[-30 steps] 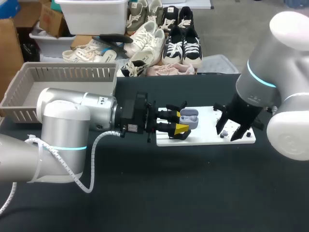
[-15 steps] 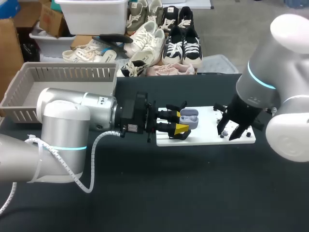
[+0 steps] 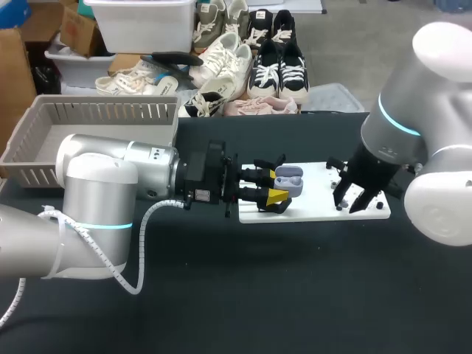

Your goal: Pick up each earbud case from the left stands, insert the matching earbuds, close the lid, and place the case in the box.

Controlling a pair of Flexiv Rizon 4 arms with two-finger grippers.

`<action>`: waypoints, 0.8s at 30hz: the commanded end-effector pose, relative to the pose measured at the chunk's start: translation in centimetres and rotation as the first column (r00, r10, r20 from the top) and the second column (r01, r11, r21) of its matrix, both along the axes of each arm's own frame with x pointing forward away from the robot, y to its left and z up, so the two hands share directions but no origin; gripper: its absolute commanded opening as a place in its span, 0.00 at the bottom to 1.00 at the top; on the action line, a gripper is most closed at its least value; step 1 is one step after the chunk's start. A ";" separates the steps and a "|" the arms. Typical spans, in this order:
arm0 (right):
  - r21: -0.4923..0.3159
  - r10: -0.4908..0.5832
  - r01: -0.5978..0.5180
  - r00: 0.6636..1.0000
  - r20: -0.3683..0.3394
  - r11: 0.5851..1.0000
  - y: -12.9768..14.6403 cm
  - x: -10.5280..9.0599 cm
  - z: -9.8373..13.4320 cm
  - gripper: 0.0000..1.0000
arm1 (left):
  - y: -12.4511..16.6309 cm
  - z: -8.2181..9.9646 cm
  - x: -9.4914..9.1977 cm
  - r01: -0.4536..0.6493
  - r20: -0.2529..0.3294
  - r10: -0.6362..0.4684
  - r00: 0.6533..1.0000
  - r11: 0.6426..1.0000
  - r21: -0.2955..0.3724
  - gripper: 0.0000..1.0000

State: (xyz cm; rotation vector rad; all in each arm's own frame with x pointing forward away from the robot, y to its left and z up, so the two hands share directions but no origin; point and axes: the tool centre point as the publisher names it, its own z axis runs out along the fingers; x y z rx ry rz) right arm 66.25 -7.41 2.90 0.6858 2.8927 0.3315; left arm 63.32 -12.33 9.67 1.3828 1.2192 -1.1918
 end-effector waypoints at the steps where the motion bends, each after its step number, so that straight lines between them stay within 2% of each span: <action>1: -0.002 0.000 0.000 1.000 0.000 1.000 0.0 0.1 -0.1 0.26 | 0.0 -0.1 0.0 -0.001 0.001 0.001 1.000 1.000 -0.002 0.00; 11: 0.001 0.007 -0.007 1.000 -0.004 1.000 0.1 0.4 -0.4 0.20 | 0.0 -0.1 0.0 -0.001 0.001 0.001 1.000 1.000 -0.002 0.00; 12: 0.001 0.009 -0.009 1.000 -0.006 1.000 0.1 0.4 -0.4 0.10 | 0.0 -0.1 0.0 -0.001 0.001 0.001 1.000 1.000 -0.002 0.00; 14: 0.001 0.011 -0.011 1.000 -0.008 1.000 0.1 0.4 -0.5 0.00 | 0.0 -0.1 0.0 -0.001 0.001 0.001 1.000 1.000 -0.002 0.00; 24: 0.004 0.020 -0.020 1.000 -0.014 1.000 0.1 0.3 -0.5 0.00 | 0.0 -0.1 0.0 -0.001 0.001 0.001 1.000 1.000 -0.002 0.00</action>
